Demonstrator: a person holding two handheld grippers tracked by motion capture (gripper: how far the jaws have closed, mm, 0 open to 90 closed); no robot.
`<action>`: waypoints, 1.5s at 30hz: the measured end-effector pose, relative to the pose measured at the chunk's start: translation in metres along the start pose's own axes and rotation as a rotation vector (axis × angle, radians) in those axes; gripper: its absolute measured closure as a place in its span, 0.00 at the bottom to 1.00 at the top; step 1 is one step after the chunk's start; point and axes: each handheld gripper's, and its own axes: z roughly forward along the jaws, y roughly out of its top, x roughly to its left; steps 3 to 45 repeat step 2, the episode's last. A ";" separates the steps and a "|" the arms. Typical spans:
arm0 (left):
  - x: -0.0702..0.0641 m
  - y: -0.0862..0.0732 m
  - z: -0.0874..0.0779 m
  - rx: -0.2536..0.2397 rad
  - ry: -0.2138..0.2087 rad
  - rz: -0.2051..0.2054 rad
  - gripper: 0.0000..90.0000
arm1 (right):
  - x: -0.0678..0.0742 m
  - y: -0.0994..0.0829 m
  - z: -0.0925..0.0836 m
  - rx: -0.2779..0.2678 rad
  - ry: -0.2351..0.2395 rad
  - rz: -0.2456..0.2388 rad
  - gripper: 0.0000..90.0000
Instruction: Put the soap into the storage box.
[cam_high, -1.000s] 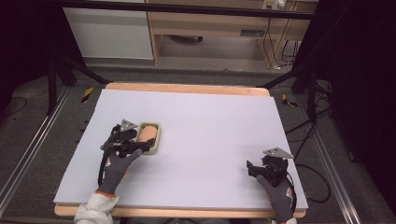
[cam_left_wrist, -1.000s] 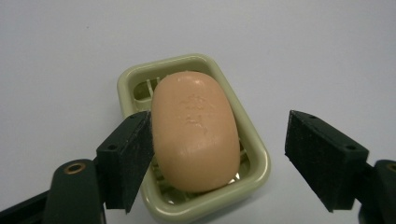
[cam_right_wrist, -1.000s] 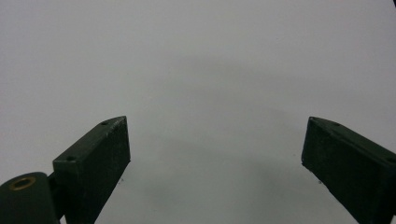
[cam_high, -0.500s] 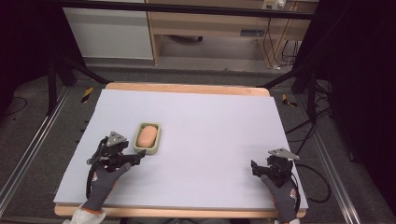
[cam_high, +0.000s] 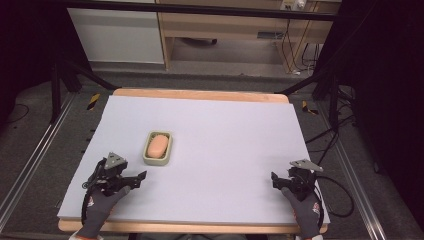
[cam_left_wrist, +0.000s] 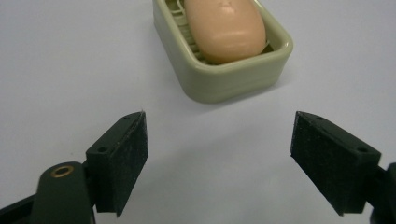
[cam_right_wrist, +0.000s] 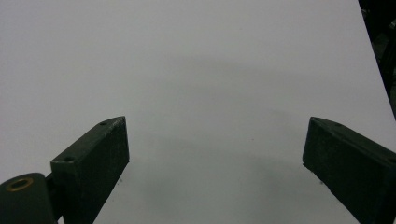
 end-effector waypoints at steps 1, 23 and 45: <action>0.000 0.000 0.000 0.000 0.000 0.000 0.20 | 0.000 0.000 0.000 0.000 0.000 0.000 0.08; 0.001 -0.001 -0.001 0.006 0.004 0.006 0.20 | -0.001 0.000 0.000 -0.001 -0.002 0.001 0.08; 0.001 -0.001 -0.001 0.006 0.004 0.006 0.20 | -0.001 0.000 0.000 -0.001 -0.002 0.001 0.08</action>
